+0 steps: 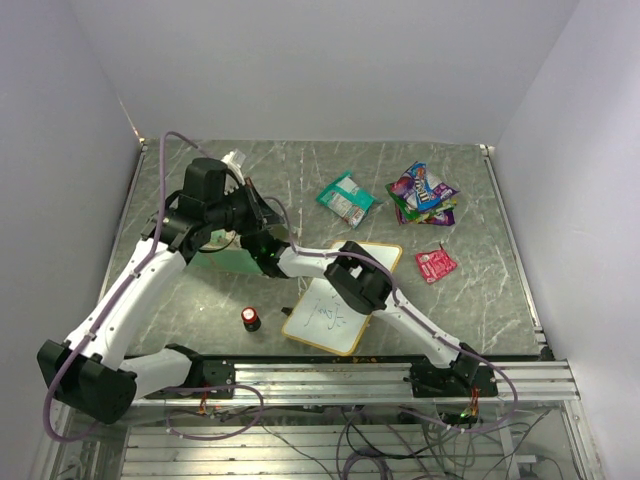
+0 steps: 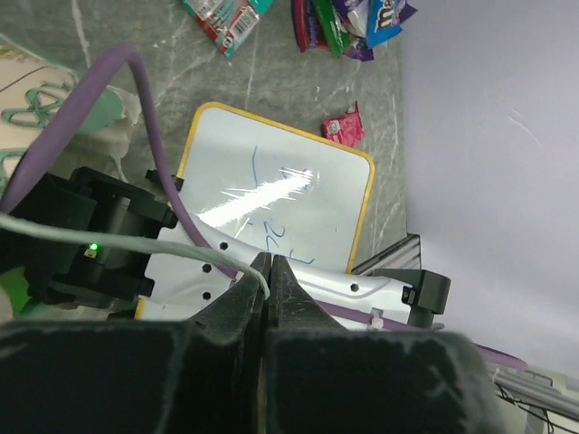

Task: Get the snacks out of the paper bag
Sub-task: Take out the snack from the paper bag.

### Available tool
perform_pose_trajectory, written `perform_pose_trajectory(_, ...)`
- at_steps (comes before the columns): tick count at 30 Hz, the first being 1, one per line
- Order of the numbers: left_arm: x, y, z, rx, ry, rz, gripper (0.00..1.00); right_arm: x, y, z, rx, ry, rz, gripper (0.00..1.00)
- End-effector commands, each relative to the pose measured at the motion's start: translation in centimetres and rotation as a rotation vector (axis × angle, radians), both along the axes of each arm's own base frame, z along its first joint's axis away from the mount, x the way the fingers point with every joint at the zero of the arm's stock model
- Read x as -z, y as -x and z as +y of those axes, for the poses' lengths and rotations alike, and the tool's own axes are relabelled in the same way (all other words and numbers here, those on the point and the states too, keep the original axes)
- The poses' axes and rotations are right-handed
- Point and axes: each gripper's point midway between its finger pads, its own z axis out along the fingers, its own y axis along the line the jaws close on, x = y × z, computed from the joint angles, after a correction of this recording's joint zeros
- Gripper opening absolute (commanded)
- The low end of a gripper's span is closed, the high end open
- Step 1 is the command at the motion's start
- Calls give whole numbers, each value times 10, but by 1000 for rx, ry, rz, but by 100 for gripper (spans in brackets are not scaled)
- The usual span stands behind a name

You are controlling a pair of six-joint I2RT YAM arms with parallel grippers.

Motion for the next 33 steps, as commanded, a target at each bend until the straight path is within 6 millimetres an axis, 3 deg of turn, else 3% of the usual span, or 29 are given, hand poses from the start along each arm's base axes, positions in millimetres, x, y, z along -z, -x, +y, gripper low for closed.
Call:
perform_pose_trajectory(1, -21, 20, -3, 13, 57, -29, 7, 47, -14, -17, 99, 148, 29, 40)
perform_pose_trajectory(4, -18, 21, 8, -49, 41, -21, 7, 45, -23, -22, 96, 135, 46, 36)
perform_pose_trajectory(7, -16, 17, 20, -101, 25, -16, 7, 34, -29, -26, 92, 129, 44, 21)
perform_pose_trajectory(9, -18, 12, 29, -137, 13, -20, 7, 17, -30, -29, 83, 102, 42, 10)
perform_pose_trajectory(13, -27, 2, 43, -190, -14, -45, 7, -7, -21, -40, 63, 71, 52, 0)
perform_pose_trajectory(16, -36, -7, 50, -225, -32, -68, 7, -19, -7, -51, 41, 53, 87, 0)
perform_pose_trajectory(17, -39, -9, 52, -233, -34, -77, 7, -12, 1, -58, 33, 65, 109, 0)
perform_pose_trajectory(20, -47, -15, 55, -256, -31, -102, 7, -19, 14, -76, 39, 71, 134, 0)
perform_pose_trajectory(28, -47, -23, 62, -308, -8, -108, 7, -50, 50, -118, 23, 117, 174, 0)
perform_pose_trajectory(33, -86, -32, 64, -287, -23, -193, 7, -62, 67, -142, 4, 202, 187, 0)
